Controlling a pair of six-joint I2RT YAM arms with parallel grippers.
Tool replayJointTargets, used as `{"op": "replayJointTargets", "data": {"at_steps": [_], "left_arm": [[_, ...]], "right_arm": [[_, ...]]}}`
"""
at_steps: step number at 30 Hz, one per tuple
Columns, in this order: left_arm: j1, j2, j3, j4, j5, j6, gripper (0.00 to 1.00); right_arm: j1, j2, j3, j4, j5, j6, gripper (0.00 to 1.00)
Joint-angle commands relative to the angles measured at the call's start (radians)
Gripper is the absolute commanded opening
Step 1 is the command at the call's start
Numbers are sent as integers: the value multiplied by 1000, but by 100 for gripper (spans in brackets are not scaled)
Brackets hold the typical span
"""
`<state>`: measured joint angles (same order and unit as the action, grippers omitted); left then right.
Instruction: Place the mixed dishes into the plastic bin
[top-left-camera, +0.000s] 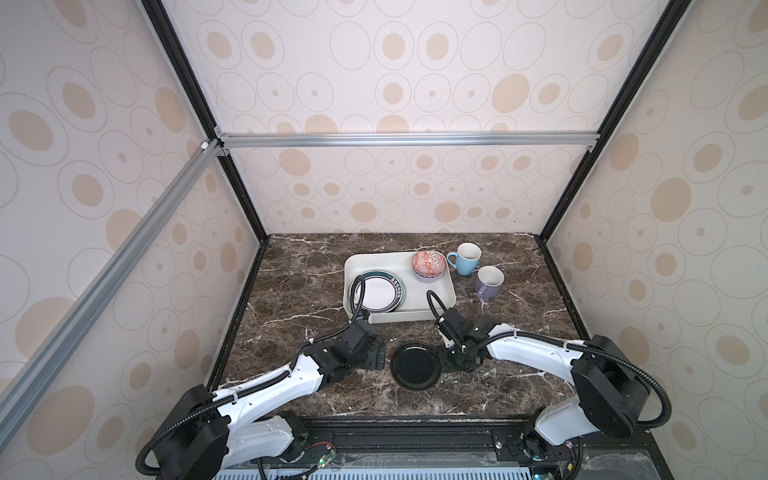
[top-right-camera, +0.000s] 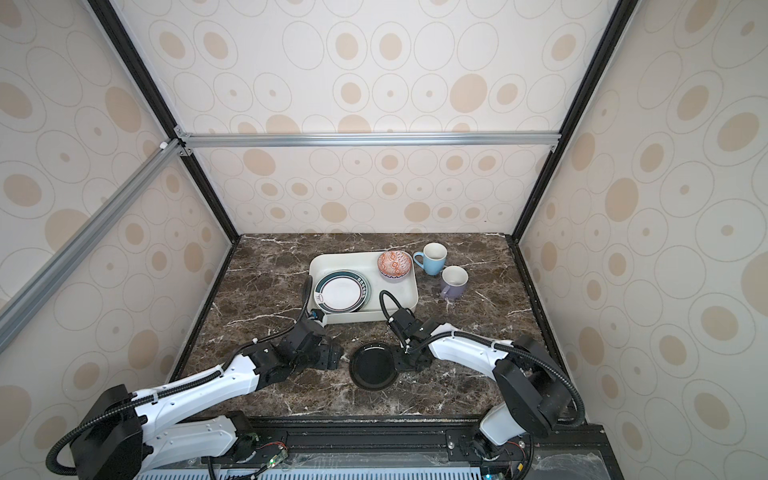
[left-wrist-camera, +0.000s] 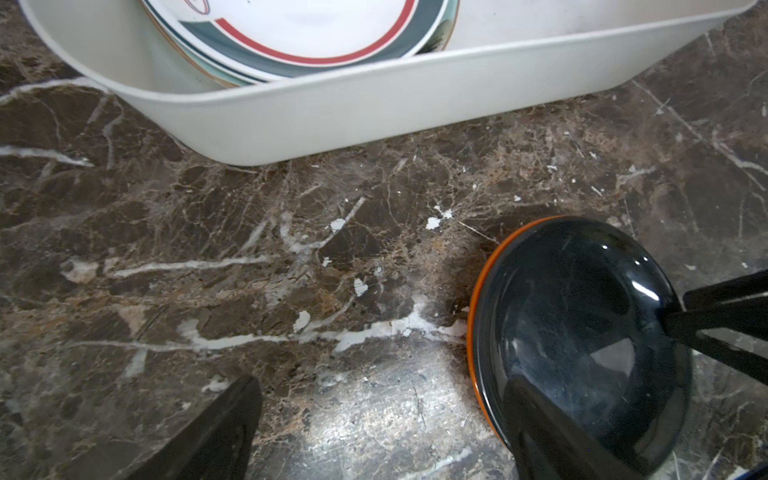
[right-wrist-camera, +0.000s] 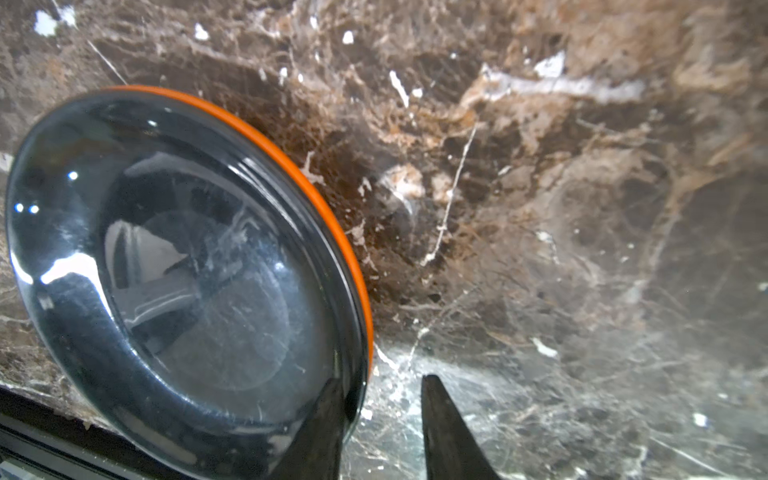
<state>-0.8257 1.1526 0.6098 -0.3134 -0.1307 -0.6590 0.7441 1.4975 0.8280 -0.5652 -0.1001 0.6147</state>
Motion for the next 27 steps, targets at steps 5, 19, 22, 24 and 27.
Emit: {"op": "replayJointTargets", "data": {"at_steps": [5, 19, 22, 24, 27], "left_arm": [[-125, 50, 27, -4, -65, -27, 88], [-184, 66, 3, 34, -61, -64, 88], [-186, 70, -4, 38, -60, -69, 87], [-185, 68, -10, 40, -65, -74, 88], [-185, 68, -10, 37, -71, -76, 88]], "right_arm": [[-5, 8, -4, -9, 1, 3, 34], [-14, 72, 47, 15, 6, -17, 27], [-17, 81, 54, 19, 11, -18, 22], [-17, 74, 59, 11, 21, -19, 19], [-18, 54, 74, -18, 44, -32, 16]]}}
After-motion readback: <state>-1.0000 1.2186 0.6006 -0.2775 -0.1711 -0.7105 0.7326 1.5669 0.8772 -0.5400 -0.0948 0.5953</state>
